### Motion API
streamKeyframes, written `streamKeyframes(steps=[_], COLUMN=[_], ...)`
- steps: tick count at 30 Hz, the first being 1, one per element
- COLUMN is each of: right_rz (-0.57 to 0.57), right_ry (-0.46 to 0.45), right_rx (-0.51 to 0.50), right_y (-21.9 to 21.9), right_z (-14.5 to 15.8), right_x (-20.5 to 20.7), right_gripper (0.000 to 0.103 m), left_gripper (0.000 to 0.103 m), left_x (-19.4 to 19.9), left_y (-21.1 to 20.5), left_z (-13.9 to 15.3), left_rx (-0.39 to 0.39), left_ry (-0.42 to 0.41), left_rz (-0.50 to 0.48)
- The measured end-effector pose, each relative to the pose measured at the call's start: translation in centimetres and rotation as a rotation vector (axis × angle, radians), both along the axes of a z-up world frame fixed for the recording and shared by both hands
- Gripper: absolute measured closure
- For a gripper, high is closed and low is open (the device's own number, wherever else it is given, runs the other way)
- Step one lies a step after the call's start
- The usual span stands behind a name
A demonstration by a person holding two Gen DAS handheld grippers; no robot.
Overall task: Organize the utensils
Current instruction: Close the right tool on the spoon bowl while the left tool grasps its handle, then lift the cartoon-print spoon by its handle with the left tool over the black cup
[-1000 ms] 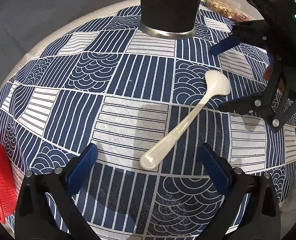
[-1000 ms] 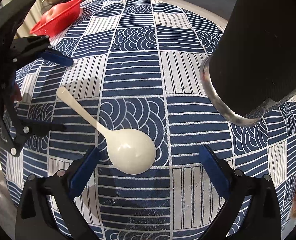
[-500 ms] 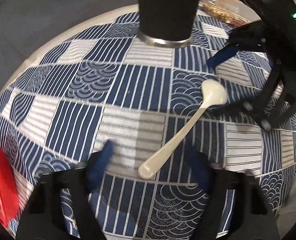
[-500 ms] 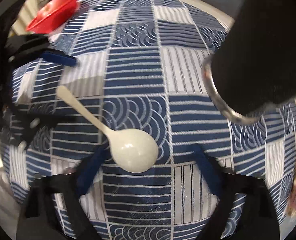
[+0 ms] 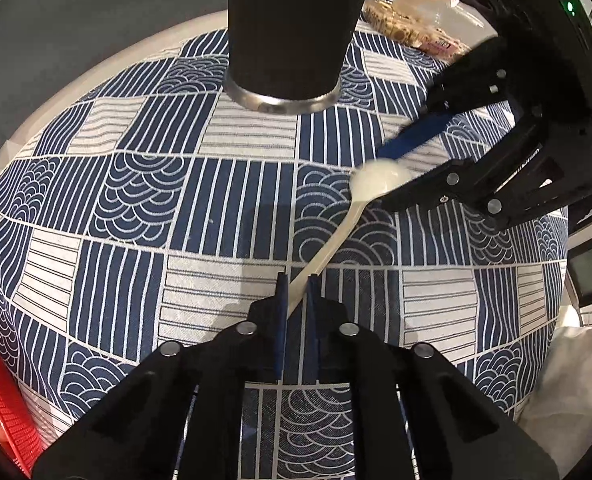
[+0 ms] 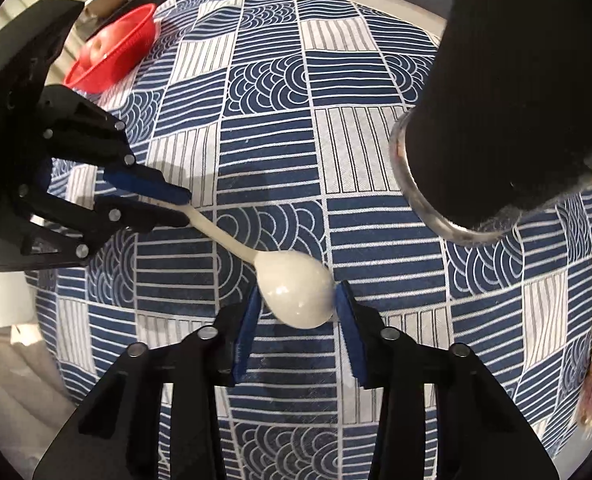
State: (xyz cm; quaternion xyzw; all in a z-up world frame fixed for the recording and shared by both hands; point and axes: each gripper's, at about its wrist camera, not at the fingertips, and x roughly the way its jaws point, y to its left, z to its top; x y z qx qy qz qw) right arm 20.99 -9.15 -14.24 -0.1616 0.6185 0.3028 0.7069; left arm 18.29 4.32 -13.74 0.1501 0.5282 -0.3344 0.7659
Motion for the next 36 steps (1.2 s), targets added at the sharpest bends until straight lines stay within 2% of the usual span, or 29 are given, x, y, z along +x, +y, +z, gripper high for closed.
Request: streamKeyframes(steps=[1,2,3,6,9,11,13,15,16,18,21,22,23,24,25,27,30,36], right_rz=[0.005,0.013,0.017,0.014,0.016,0.017,0.019,0.029,0.028,0.038,0.054,0.058,0.061,0.063,0.063,0.065,0.074,0.062], right_ry=[0.004,0.033,0.020,0.014,-0.003,-0.015,-0.023,-0.041,-0.046,-0.062,-0.085,-0.094,-0.097,-0.101,-0.107,-0.116,-0.140,-0.187], right_rx=[-0.003,0.002,-0.009,-0.002,0.000,0.001,-0.004,-0.009,-0.006,-0.006,-0.014,-0.017,-0.016,-0.010,-0.007,0.000,-0.002,0.029], right_y=[-0.3,-0.5,-0.3,-0.6,-1.3,-1.9,-2.0,-2.3,-2.5,-2.2,-2.3,-2.4,-2.3,-2.5,-2.5,-2.4,-2.5,-3.6], right_z=[0.1,-0.1,-0.1,-0.2,0.4,1.0,1.4,2.0,2.4,3.1,4.1,4.5,4.7,5.2,5.4,5.9,6.6,8.2], right_x=[-0.5,-0.6,-0.7,-1.0,-1.2,-1.3,-1.5,-1.7,-1.8,-1.9,-2.1,-2.2,-2.2,-2.2,-2.2,-2.2,-2.4,-2.5], right_gripper=[0.098,0.098,0.099,0.099,0.099,0.099,0.099,0.099,0.099,0.099,0.099,0.099,0.099,0.099,0.099,0.099,0.098,0.099], left_gripper=[0.101,0.101,0.101,0.101,0.100,0.092,0.073,0.059,0.054,0.050,0.050,0.053,0.058,0.074,0.085,0.086,0.087,0.087], left_x=[0.1,0.2,0.3,0.4,0.2,-0.1,-0.4,-1.0,-1.2,-1.8,-2.2,-2.3,-2.4,-2.5,-2.5,-2.7,-3.0,-3.5], left_y=[0.0,0.2,0.2,-0.2,-0.2,0.0,0.1,-0.1,-0.3,-1.3,-2.7,-3.0,-3.4,-3.7,-4.0,-4.4,-4.7,-5.4], left_z=[0.3,0.5,0.5,-0.2,-0.4,0.0,0.4,1.0,1.2,1.5,1.3,1.2,1.0,0.8,0.6,0.4,0.6,2.7], left_rx=[-0.013,-0.032,-0.040,0.000,-0.011,-0.024,-0.038,-0.067,-0.069,-0.056,-0.060,-0.058,-0.060,-0.061,-0.054,-0.055,-0.099,-0.114], left_ry=[0.006,0.027,0.031,0.032,0.040,0.041,0.038,0.045,0.037,0.021,0.026,0.030,0.042,0.051,0.046,0.056,0.090,0.076], left_rz=[0.006,0.009,0.016,0.035,0.050,0.062,0.070,0.065,0.060,0.044,0.024,0.022,0.019,0.015,0.017,0.017,0.051,0.099])
